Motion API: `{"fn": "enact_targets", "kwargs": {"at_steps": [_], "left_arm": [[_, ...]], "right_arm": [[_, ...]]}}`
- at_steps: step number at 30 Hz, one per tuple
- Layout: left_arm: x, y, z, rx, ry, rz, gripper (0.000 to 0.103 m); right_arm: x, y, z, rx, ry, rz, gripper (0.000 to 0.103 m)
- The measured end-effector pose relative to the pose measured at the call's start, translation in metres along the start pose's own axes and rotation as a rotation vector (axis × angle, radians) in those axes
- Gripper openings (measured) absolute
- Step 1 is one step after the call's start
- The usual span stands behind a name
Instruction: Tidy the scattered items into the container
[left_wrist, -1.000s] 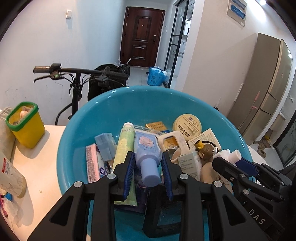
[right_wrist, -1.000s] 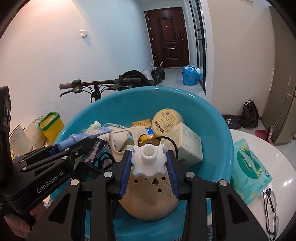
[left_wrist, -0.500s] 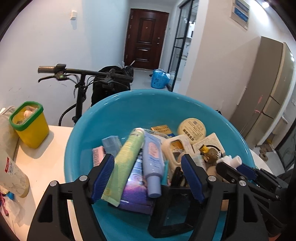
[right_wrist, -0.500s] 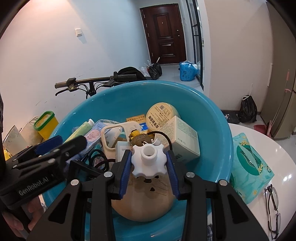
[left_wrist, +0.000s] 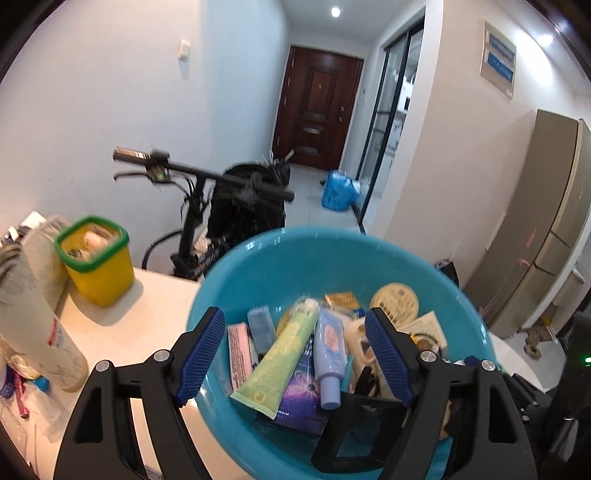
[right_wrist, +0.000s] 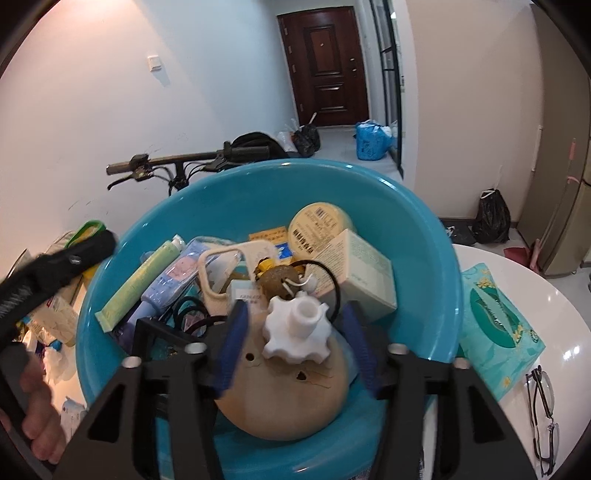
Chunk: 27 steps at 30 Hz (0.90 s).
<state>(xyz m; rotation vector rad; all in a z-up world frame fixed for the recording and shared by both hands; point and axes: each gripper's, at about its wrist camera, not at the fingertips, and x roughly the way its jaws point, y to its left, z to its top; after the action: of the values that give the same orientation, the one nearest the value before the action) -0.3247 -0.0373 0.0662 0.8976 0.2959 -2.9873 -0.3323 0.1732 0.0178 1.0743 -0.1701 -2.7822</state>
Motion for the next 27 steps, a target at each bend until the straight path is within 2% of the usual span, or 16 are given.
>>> {"fn": "enact_targets", "kwargs": {"at_steps": [2,4,6,11,15,20,27], "left_arm": [[-0.012,-0.002,0.002,0.000,-0.038,0.004,0.087],[-0.027,-0.003,0.006,-0.012,-0.079,0.004,0.087],[-0.040,-0.003,0.010,-0.024,-0.111,-0.016,0.087],[-0.065,-0.005,0.016,-0.051,-0.146,-0.069,0.087],[-0.087,-0.009,0.020,-0.055,-0.175,-0.101,0.087],[-0.119,-0.013,0.023,-0.048,-0.246,-0.113,0.087],[-0.154,-0.018,0.025,-0.071,-0.314,-0.136,0.087]], "right_arm": [[-0.004,-0.002,0.002,0.009,-0.011,-0.002,0.065],[-0.008,-0.003,0.003,0.020,-0.025,-0.002,0.074],[-0.012,-0.004,0.005,0.031,-0.039,-0.003,0.078],[-0.026,-0.005,0.011,0.047,-0.065,-0.004,0.085],[-0.044,-0.006,0.017,0.060,-0.109,-0.017,0.096],[-0.072,-0.007,0.026,0.067,-0.177,-0.028,0.100],[-0.115,0.004,0.032,0.002,-0.271,-0.056,0.102]]}}
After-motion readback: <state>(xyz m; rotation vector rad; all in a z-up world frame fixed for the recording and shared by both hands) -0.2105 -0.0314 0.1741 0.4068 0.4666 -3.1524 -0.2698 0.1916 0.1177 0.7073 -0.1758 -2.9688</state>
